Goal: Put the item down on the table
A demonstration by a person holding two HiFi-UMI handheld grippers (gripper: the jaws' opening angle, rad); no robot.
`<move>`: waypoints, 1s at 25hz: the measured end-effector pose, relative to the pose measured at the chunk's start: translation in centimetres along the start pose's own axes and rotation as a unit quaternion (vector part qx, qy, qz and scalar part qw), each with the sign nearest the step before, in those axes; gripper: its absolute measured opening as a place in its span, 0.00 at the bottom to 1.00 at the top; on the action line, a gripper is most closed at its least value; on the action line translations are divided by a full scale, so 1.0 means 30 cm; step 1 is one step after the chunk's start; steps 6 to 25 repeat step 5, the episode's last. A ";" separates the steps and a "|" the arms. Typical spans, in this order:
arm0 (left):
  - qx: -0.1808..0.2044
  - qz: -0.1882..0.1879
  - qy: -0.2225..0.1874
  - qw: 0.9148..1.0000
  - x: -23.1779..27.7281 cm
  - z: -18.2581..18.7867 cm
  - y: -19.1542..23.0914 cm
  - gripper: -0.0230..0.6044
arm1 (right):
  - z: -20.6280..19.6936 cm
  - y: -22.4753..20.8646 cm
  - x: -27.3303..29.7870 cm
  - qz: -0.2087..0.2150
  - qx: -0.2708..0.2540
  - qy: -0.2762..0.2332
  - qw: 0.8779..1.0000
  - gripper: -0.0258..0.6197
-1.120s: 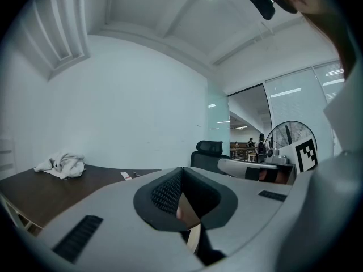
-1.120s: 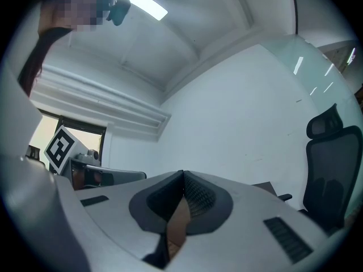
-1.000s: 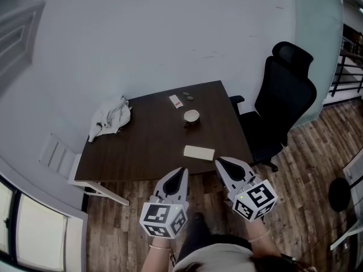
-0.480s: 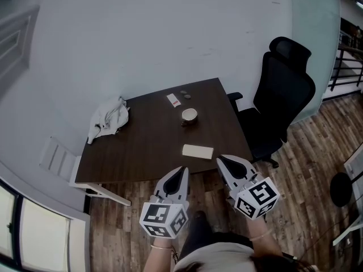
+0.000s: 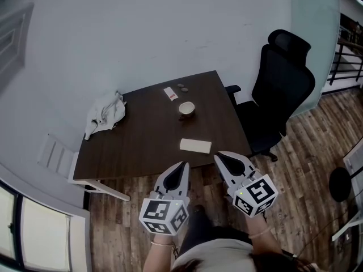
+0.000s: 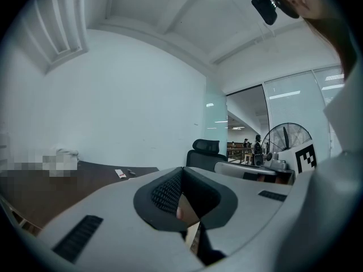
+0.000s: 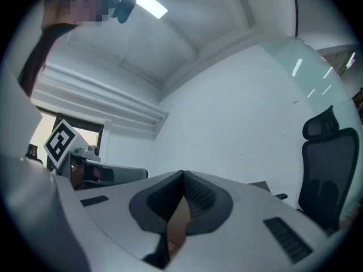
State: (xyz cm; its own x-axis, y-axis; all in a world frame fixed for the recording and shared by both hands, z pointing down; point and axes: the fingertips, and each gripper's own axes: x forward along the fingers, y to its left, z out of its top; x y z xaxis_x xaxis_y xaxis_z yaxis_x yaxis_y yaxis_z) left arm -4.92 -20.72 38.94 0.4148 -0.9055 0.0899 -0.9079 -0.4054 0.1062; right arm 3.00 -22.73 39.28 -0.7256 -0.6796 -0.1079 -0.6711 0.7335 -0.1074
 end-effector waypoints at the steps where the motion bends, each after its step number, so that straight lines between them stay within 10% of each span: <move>1: 0.000 0.000 0.000 1.000 0.004 0.000 0.001 0.07 | 0.001 -0.003 0.003 0.001 0.001 -0.002 1.000 0.05; 25: -0.001 0.001 0.004 1.000 0.015 -0.007 -0.002 0.07 | -0.005 -0.013 0.005 0.006 0.004 -0.002 1.000 0.05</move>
